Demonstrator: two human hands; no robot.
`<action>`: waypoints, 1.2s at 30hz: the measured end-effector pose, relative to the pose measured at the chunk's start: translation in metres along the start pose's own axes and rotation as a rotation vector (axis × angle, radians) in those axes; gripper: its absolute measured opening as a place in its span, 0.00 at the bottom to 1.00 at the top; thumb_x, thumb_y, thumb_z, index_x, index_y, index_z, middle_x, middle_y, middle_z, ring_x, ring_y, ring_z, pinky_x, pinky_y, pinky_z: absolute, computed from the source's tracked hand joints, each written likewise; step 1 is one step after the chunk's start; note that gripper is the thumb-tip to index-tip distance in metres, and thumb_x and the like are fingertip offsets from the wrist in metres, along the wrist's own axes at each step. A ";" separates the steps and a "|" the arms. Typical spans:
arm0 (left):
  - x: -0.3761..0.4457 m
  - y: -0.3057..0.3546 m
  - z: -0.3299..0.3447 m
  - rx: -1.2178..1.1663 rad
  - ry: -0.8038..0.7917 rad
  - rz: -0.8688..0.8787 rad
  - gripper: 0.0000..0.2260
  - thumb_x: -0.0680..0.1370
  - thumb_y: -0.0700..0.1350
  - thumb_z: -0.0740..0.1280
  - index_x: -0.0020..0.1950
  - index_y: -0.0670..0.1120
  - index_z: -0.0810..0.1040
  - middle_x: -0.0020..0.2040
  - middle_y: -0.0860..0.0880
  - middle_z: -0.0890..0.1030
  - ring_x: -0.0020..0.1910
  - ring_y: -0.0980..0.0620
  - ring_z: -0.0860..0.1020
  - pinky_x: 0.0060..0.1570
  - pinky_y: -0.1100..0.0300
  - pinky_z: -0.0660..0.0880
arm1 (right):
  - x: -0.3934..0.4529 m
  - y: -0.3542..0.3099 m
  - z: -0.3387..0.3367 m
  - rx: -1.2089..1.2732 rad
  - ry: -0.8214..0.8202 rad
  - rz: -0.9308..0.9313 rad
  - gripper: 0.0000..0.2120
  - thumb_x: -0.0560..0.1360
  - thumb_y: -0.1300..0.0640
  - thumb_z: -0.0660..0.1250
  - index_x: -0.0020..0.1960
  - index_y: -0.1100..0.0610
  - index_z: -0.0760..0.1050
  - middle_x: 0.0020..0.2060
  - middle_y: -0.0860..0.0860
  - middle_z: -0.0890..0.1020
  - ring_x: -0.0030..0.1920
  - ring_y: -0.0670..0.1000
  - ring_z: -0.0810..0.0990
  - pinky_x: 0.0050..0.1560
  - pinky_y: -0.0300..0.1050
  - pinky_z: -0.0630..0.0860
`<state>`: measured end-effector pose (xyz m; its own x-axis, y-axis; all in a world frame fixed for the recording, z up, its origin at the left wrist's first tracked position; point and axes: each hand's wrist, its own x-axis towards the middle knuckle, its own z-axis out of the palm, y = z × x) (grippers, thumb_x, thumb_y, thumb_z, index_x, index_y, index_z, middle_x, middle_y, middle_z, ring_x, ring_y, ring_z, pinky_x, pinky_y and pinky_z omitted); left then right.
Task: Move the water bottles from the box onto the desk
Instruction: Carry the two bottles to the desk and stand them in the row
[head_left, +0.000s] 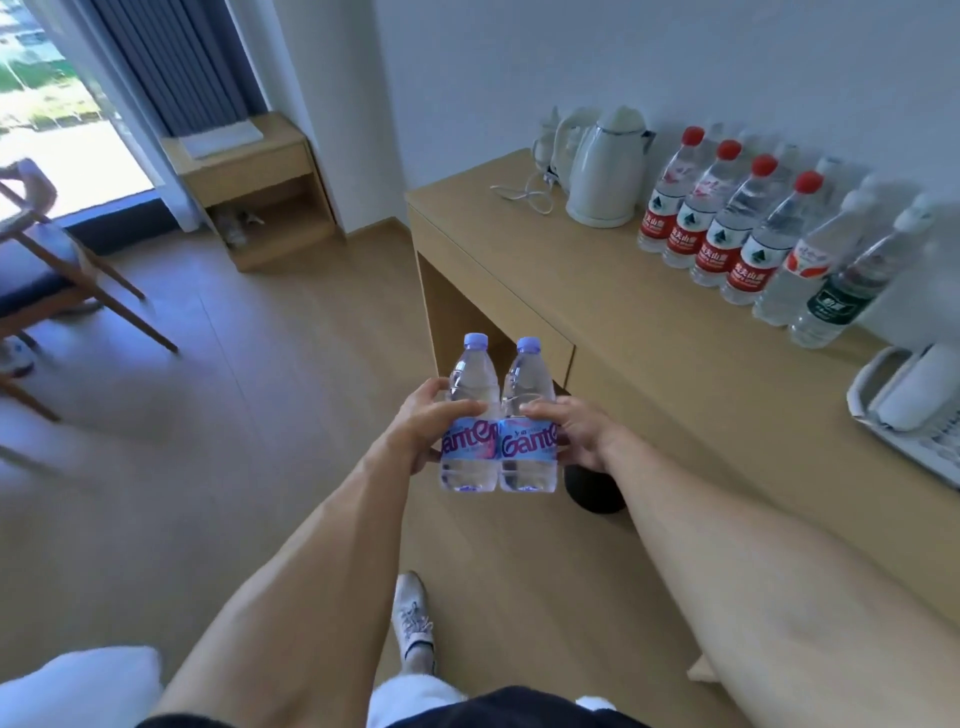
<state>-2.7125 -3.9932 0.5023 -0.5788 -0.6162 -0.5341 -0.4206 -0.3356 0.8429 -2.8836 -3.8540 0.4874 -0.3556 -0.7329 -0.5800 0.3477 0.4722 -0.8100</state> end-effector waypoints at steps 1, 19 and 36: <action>0.016 0.009 -0.005 0.014 -0.024 0.012 0.21 0.72 0.45 0.77 0.62 0.53 0.75 0.55 0.43 0.83 0.49 0.46 0.85 0.47 0.42 0.83 | 0.011 -0.009 0.001 0.008 0.015 -0.006 0.17 0.75 0.53 0.73 0.60 0.60 0.76 0.45 0.56 0.83 0.45 0.55 0.82 0.50 0.52 0.78; 0.228 0.203 0.000 0.239 -0.483 0.149 0.28 0.65 0.48 0.80 0.62 0.54 0.74 0.52 0.43 0.84 0.44 0.47 0.85 0.38 0.51 0.82 | 0.114 -0.150 -0.030 0.241 0.459 -0.182 0.14 0.73 0.52 0.75 0.55 0.56 0.80 0.41 0.51 0.86 0.42 0.49 0.85 0.41 0.46 0.80; 0.323 0.255 0.152 0.303 -0.650 0.402 0.33 0.57 0.50 0.81 0.60 0.54 0.74 0.55 0.43 0.83 0.50 0.45 0.84 0.41 0.52 0.80 | 0.145 -0.168 -0.169 0.255 0.903 -0.353 0.21 0.67 0.58 0.81 0.55 0.48 0.78 0.53 0.49 0.86 0.49 0.46 0.85 0.47 0.44 0.80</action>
<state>-3.1130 -4.1696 0.5348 -0.9754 -0.0816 -0.2049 -0.2118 0.0874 0.9734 -3.1401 -3.9564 0.5248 -0.9628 -0.1143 -0.2448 0.2337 0.1027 -0.9669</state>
